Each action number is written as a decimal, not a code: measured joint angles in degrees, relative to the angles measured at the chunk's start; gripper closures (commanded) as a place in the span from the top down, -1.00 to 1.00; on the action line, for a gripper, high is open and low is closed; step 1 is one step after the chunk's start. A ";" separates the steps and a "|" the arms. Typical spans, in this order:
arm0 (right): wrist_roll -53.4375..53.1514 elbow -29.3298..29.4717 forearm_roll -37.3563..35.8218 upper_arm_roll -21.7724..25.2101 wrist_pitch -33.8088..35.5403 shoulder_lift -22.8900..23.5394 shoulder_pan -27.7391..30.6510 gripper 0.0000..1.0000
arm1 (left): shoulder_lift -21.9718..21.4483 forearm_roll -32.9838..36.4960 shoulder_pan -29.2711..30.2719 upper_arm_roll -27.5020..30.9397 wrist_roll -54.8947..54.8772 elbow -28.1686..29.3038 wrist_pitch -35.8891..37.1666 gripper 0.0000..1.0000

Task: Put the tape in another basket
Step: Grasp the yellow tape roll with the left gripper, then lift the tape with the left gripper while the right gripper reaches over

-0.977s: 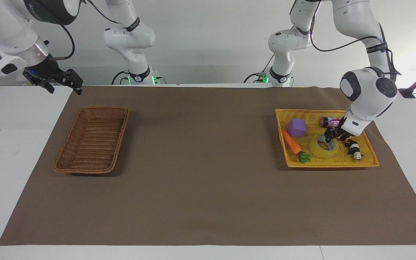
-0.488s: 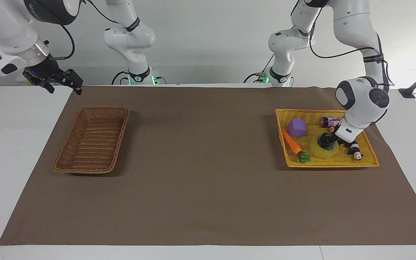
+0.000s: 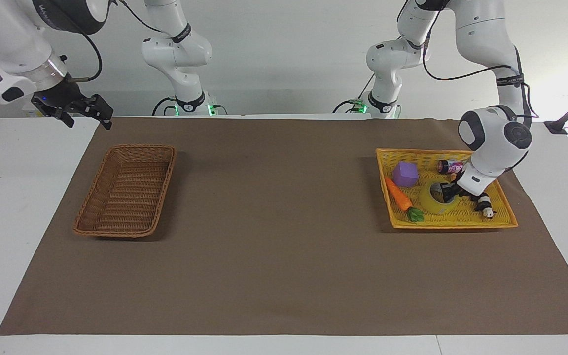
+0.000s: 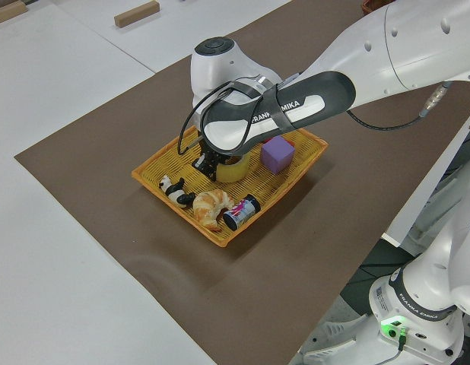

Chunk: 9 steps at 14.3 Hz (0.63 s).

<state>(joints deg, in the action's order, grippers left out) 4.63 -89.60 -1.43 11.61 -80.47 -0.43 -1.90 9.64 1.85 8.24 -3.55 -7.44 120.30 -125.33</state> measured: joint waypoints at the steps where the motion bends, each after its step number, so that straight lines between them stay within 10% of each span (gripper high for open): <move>1: 0.00 0.00 0.00 0.00 0.00 0.00 0.00 0.99 | -0.08 -0.41 -0.40 -0.14 0.74 -3.95 3.81 -1.00; 5: 0.00 0.00 0.00 0.00 0.00 0.00 0.00 0.99 | -0.51 -4.96 -10.49 -1.02 17.78 -18.12 15.35 -1.00; 9: 0.00 0.00 0.00 0.00 0.00 0.00 0.00 0.99 | -0.27 -10.89 -30.05 -1.90 40.04 -19.75 15.67 -1.00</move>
<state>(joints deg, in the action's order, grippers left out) 4.63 -89.60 -1.43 11.61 -80.47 -0.43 -1.90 9.37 -9.04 -21.81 -5.45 32.60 100.55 -109.66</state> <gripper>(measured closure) 0.004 0.775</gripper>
